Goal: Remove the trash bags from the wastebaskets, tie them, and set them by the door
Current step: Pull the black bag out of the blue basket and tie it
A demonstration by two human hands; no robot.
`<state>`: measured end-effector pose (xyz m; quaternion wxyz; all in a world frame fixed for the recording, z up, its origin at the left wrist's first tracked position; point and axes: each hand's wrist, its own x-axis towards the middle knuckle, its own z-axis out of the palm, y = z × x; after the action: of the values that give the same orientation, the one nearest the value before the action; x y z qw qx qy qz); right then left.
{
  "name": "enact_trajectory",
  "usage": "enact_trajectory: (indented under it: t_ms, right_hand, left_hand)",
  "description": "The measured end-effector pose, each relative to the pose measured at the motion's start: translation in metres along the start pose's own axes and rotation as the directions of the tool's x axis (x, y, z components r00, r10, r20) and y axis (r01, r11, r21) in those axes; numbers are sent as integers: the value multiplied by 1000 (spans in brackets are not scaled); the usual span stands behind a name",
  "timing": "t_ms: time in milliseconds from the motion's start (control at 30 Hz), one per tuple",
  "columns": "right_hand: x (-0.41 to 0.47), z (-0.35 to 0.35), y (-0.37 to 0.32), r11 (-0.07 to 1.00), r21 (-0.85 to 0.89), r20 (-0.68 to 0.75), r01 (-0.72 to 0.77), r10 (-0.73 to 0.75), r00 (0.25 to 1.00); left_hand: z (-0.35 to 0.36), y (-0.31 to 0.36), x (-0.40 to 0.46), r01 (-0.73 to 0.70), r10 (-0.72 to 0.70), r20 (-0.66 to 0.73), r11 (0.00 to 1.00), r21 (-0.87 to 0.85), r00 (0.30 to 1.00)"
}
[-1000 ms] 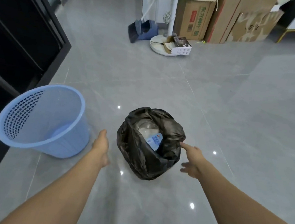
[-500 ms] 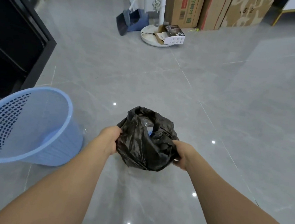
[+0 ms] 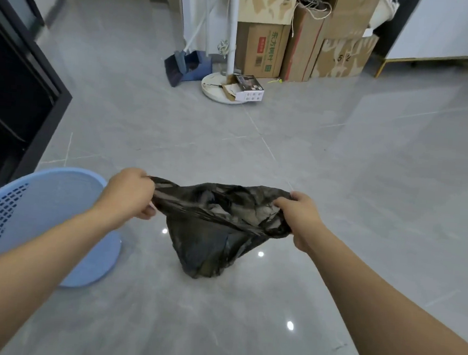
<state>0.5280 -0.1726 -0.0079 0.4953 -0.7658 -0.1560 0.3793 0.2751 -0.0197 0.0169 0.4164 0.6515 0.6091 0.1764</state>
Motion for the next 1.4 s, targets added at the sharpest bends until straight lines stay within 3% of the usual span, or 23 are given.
enact_trajectory:
  t_ms: [33, 100, 133, 200, 267, 333, 400, 467, 533, 633, 700, 833, 900, 967, 1067, 1100, 1133, 1167, 1267, 1300, 1400]
  right_hand:
    - [-7, -3, -2, 996, -76, -7, 37, -38, 999]
    - [-21, -9, -8, 971, -222, -2, 91, -93, 996]
    - [-28, -12, -12, 961, -258, 14, 97, -96, 995]
    - [-40, -13, -23, 970, -235, 77, 61, -44, 996]
    - [-52, -10, -37, 993, -122, 143, 0, 17, 990]
    - [-61, -4, -50, 999, -39, 219, -31, 39, 975]
    - [-70, 3, -59, 998, -60, 257, -2, 17, 966]
    - [-76, 12, -66, 997, -61, 216, 37, -23, 976]
    - [-77, 22, -71, 997, 6, 132, 81, -82, 988]
    - [-78, 33, -77, 973, 173, -15, 153, -153, 988]
    - [-76, 36, -79, 946, 236, -97, 222, -204, 974]
    - [-68, 29, -76, 913, 285, -227, 292, -232, 946]
    - [-61, 21, -69, 938, 165, -258, 304, -256, 932]
    - [-54, 14, -60, 948, -71, -270, 310, -318, 909]
    - [-51, 8, -48, 874, -384, -257, 298, -411, 875]
    - [-50, 8, -45, 857, -431, -264, 282, -418, 869]
    - [-50, 7, -43, 852, -454, -271, 262, -412, 870]
    - [-50, 8, -41, 854, -458, -270, 247, -398, 877]
    - [-51, 15, -40, 865, -433, -233, 254, -380, 895]
    - [-53, 18, -41, 862, -432, -226, 266, -389, 893]
    - [-57, 21, -41, 839, -456, -233, 296, -434, 870]
  left_hand:
    - [-11, 1, -9, -90, 93, -3, 972, 217, 996]
    - [-31, 2, -31, -197, 214, 51, 744, 638, 975]
    - [-38, 1, -43, -207, 194, 108, 623, 754, 975]
    - [-45, 0, -61, -217, -16, 255, 476, 852, 967]
    - [-49, 1, -68, -171, -317, 353, 480, 860, 880]
    - [-49, 3, -61, -123, -420, 398, 546, 829, 816]
    - [-40, 0, -44, -176, -280, 410, 599, 782, 868]
    - [-23, -10, -27, -205, -72, 369, 726, 657, 927]
    - [-4, -28, -20, -139, -69, 352, 834, 534, 934]
    - [12, -63, -18, -76, -210, 483, 859, 506, 850]
    - [11, -74, -17, -15, -207, 527, 923, 385, 824]
    - [-13, -59, -21, 12, -66, 428, 992, 126, 901]
    - [-38, -47, -27, -84, -17, 451, 976, 203, 893]
    - [-65, -36, -35, -228, -41, 488, 848, 478, 872]
    - [-89, -15, -52, -336, -167, 420, 377, 863, 892]
    - [-91, -5, -60, -323, -178, 372, 252, 912, 911]
    - [-92, 3, -68, -299, -167, 331, 189, 935, 929]
    - [-88, 10, -74, -279, -152, 310, 193, 941, 939]
    - [-44, 14, -85, -391, 35, 435, 509, 767, 900]
    - [-22, 9, -90, -450, 108, 473, 545, 707, 874]
    - [33, -27, -86, -518, 172, 498, 449, 728, 850]
